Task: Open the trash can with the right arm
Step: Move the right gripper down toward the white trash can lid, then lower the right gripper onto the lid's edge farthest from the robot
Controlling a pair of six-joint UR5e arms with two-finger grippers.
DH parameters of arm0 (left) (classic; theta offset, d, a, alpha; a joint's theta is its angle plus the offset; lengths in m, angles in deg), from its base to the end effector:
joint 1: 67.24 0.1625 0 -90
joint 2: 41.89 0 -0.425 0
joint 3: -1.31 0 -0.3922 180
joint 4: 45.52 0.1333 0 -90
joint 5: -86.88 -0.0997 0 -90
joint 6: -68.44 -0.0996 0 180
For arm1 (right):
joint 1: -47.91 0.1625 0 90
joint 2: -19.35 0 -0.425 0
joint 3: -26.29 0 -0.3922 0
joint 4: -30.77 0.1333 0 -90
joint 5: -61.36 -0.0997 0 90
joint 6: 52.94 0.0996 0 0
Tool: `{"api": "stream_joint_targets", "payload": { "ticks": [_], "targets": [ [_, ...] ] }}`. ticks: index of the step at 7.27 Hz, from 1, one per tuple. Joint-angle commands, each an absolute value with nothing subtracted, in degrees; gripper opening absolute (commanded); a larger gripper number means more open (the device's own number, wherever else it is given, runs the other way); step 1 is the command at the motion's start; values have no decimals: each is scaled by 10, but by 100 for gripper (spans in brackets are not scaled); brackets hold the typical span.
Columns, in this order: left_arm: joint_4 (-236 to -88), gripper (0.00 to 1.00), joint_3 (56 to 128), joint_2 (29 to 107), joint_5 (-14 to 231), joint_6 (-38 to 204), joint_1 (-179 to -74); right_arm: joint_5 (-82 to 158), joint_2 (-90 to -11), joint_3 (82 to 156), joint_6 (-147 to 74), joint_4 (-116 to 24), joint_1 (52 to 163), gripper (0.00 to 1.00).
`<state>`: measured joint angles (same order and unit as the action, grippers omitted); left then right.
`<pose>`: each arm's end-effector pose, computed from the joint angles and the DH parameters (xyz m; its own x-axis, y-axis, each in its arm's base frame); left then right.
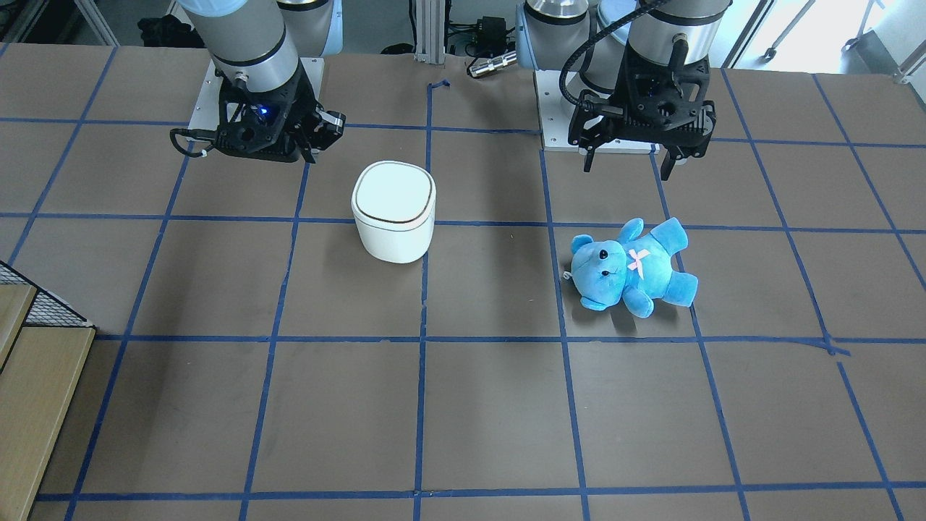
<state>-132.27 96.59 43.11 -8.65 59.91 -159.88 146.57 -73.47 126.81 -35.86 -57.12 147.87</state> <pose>-0.1448 -0.4537 0.4901 -0.9767 0.1884 -0.1029 0.1930 0.9805 -0.0370 0.2172 -0.4178 0.4196 -0.9906 0.1337 -0.0286 0.1261 0.9742 0.1870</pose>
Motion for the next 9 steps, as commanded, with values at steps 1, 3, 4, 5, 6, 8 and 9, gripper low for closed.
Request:
{"api": "stream_joint_targets", "payload": {
  "ticks": [1,3,4,5,6,8,9],
  "targets": [
    [-1323,100,966,431,-87,599,-1599,1458,-732,1332,-307,-657,1518,0],
    [-1323,100,966,431,-87,599,-1599,1442,-731,1376,-306,-698,1523,0],
    [-1323,100,966,431,-87,599,-1599,1436,-730,1390,-306,-707,1524,0],
    [-1323,100,966,431,-87,599,-1599,1435,-730,1403,-306,-715,1525,0],
    [-1323,100,966,431,-87,599,-1599,1432,-730,1409,-306,-721,1525,0],
    [-1323,100,966,431,-87,599,-1599,1424,-729,1411,-307,-723,1528,0],
    [-1323,100,966,431,-87,599,-1599,1416,-729,1412,-307,-723,1528,0]
  ]
}}
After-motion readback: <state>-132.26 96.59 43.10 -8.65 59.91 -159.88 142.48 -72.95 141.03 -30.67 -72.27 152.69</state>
